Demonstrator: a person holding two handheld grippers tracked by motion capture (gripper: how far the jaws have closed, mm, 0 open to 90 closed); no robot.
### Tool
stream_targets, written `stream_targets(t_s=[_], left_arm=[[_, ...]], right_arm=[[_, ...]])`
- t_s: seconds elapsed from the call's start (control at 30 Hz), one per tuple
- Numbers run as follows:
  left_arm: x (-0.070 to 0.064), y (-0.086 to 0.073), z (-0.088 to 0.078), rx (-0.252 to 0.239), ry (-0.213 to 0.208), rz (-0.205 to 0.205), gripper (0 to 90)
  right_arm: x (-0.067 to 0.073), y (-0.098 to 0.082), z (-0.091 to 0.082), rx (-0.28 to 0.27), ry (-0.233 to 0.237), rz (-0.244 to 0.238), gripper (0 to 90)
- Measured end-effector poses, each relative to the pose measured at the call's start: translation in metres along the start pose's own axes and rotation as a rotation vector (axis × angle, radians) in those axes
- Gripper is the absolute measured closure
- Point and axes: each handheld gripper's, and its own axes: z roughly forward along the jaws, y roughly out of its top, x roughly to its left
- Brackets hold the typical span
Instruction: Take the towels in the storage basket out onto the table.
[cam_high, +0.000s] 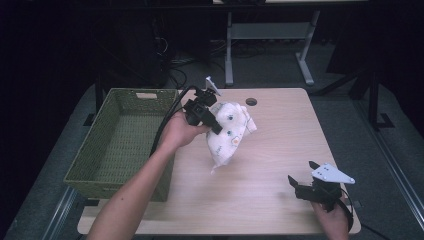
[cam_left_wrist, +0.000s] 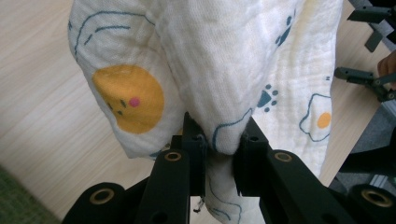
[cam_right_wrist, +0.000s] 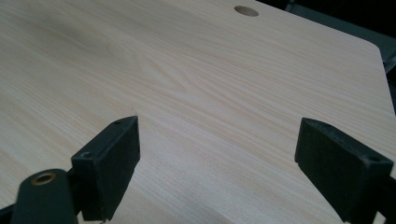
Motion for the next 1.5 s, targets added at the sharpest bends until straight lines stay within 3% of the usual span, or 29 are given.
stream_targets(t_s=[0.37, 0.63, 1.17, 1.5], left_arm=[[-0.011, 0.011, 0.053, 0.019, -0.031, -0.01, 76.2], [-0.013, 0.012, 0.086, 0.049, -0.004, -0.029, 76.2], [-0.014, 0.013, 0.116, 0.077, 0.04, -0.038, 76.0], [-0.008, 0.008, 0.133, 0.09, 0.069, -0.07, 75.3]], right_arm=[[-0.001, 0.0, -0.001, -0.009, 0.004, 0.014, 13.7], [-0.002, 0.0, -0.002, -0.011, 0.002, 0.012, 13.7], [-0.002, 0.0, -0.003, -0.015, 0.002, 0.008, 13.7], [-0.002, 0.001, -0.003, -0.018, 0.003, 0.01, 13.7]])
